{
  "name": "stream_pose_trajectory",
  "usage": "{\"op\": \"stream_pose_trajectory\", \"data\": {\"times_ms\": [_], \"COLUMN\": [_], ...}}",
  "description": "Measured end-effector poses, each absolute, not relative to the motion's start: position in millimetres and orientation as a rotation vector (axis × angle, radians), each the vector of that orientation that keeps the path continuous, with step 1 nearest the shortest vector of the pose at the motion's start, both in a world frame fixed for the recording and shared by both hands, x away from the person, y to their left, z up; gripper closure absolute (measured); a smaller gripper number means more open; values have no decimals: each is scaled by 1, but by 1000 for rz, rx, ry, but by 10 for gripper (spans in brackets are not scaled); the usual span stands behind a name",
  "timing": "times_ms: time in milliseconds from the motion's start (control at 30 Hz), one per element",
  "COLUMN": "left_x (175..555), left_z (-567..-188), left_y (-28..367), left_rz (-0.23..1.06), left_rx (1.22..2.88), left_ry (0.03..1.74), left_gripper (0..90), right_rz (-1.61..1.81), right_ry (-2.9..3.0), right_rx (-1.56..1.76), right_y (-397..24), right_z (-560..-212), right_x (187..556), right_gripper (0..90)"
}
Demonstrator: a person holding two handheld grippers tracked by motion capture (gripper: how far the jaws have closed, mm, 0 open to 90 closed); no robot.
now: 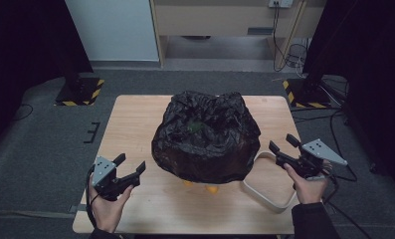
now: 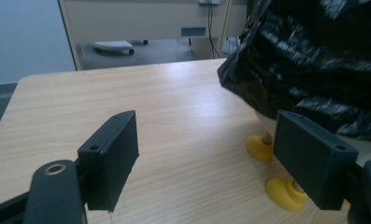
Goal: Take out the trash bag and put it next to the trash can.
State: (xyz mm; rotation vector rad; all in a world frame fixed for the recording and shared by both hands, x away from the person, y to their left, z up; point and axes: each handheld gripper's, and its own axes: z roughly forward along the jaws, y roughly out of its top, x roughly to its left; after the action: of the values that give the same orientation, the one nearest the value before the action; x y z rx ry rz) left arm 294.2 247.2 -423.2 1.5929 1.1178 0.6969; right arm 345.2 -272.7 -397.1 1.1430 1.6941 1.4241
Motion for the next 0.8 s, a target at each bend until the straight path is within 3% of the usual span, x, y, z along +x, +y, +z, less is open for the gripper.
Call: {"op": "stream_pose_trajectory", "data": {"times_ms": [800], "left_x": [302], "left_z": [-366], "left_y": [248], "left_rz": [745], "left_rx": [1455], "left_ry": [1023], "left_gripper": [228], "right_rz": [1589], "right_ry": [1602], "right_rx": [1027], "right_y": [-251], "right_z": [-347], "right_x": [335], "right_gripper": [342]}}
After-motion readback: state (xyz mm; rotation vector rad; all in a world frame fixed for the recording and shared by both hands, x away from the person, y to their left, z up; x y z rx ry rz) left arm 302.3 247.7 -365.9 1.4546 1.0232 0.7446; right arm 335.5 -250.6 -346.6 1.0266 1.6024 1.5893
